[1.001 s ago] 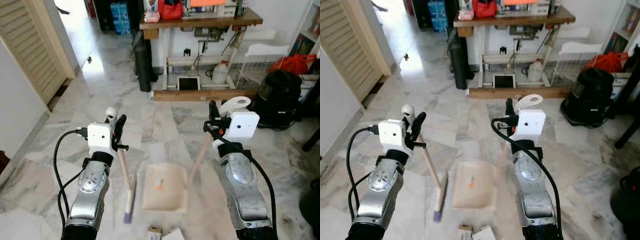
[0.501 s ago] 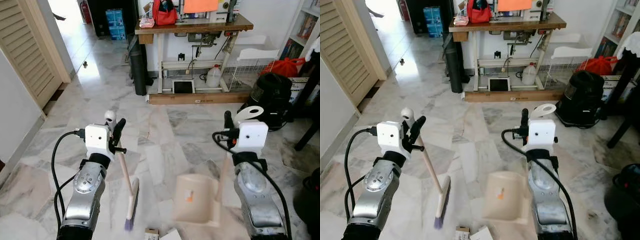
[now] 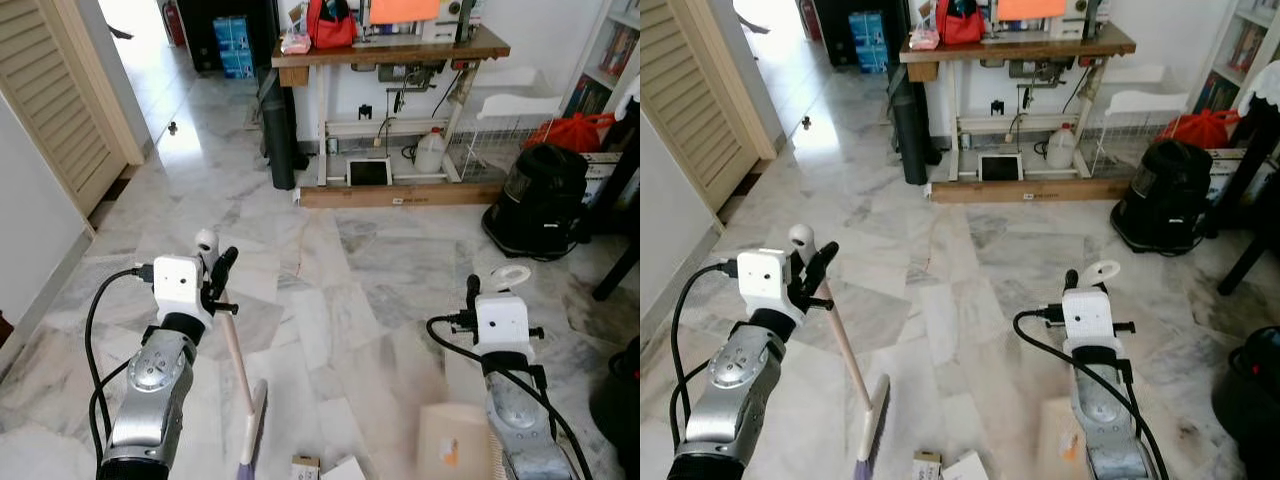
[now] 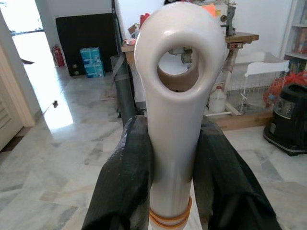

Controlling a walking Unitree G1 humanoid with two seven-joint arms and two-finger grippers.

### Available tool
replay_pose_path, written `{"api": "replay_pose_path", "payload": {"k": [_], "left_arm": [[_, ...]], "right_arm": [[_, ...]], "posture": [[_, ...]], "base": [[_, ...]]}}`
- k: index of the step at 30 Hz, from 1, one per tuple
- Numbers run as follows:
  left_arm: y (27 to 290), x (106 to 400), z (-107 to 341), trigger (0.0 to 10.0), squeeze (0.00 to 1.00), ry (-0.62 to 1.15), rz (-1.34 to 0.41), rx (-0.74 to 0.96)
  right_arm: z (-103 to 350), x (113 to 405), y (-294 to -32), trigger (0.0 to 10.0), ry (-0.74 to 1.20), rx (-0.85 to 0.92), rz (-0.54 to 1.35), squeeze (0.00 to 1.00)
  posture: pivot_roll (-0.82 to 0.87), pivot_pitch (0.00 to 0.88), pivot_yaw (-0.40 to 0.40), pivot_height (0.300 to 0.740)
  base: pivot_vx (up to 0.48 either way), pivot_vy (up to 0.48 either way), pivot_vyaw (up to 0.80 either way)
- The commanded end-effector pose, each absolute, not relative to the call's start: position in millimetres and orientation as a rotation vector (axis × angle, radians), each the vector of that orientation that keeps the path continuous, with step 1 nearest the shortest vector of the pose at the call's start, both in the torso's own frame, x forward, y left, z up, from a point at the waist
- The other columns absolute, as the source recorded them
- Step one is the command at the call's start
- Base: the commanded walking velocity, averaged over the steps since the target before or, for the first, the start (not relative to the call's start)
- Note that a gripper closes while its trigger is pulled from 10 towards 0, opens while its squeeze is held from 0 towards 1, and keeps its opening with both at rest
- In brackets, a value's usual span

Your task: Sweep floor

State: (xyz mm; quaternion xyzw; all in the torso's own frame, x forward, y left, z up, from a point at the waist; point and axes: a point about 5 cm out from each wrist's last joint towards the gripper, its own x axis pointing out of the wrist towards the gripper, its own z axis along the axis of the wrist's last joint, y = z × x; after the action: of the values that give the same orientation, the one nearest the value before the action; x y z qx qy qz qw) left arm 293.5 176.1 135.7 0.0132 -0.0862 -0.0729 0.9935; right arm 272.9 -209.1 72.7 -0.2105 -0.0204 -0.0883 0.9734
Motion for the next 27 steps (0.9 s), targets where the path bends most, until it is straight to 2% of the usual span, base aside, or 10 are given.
{"api": "replay_pose_path", "payload": {"k": [1,11,27], "left_arm": [[181.4,292.2,147.9,10.0,0.0,-0.214,-0.145,0.04],[181.4,291.2,151.1,10.0,0.0,-0.212,-0.168,0.053],[191.1,295.5,159.4,10.0,0.0,-0.229,-0.155,0.08]], "right_arm": [[79.2,278.6,-207.4,10.0,-0.099,-0.426,-0.178,0.0],[55.9,280.4,-206.4,10.0,-0.049,-0.439,-0.151,0.0],[52.3,288.3,-197.5,10.0,-0.063,-0.419,-0.044,0.0]], "posture": [[-0.06,0.0,0.098,0.74],[-0.04,0.0,0.116,0.74],[-0.02,0.038,0.11,0.74]], "base": [[0.0,0.0,0.0],[0.0,0.0,0.0],[0.0,0.0,0.0]]}}
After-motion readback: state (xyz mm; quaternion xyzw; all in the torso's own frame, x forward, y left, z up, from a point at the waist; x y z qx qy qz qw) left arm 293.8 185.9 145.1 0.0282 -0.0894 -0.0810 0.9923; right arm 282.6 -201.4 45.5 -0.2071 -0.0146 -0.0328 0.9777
